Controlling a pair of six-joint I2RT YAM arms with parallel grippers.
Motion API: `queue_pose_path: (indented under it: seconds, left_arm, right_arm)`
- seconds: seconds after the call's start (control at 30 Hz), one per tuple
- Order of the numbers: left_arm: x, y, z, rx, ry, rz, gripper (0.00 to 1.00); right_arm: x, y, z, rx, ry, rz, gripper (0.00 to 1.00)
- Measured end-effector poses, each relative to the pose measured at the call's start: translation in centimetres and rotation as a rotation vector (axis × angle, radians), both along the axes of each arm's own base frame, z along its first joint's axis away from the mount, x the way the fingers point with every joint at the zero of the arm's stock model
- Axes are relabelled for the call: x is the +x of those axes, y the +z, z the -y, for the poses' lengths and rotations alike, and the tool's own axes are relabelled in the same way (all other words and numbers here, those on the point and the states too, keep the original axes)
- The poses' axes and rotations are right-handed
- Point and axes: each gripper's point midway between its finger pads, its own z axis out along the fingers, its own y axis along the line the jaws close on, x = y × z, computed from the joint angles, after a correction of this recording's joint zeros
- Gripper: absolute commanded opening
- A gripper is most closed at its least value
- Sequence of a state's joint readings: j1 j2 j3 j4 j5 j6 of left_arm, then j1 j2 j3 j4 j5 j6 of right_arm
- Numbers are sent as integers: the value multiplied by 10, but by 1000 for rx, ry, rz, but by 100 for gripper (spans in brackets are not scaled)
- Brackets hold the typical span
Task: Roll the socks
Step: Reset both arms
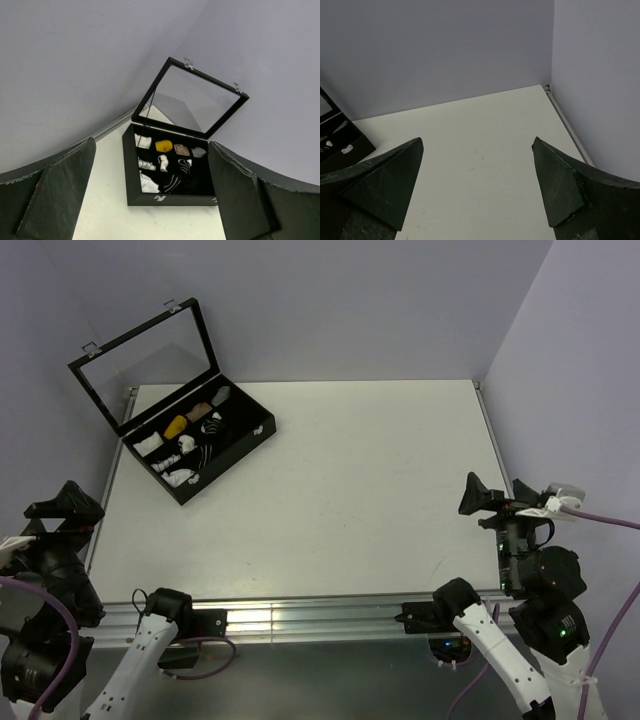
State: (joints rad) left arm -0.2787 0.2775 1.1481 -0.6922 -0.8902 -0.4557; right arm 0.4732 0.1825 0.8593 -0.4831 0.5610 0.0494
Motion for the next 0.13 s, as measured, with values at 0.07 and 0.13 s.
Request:
queue_pose_path:
  seconds: [0.07,0.13]
  left_arm:
    - [0,-1,-1,-1,6,-3,99]
    - [1,-3,-1,-2,11,0,99]
  right_arm:
    - [2,-2,-1,-4,0,-4,97]
    - [2,-3,-1,-7,-1,-6,97]
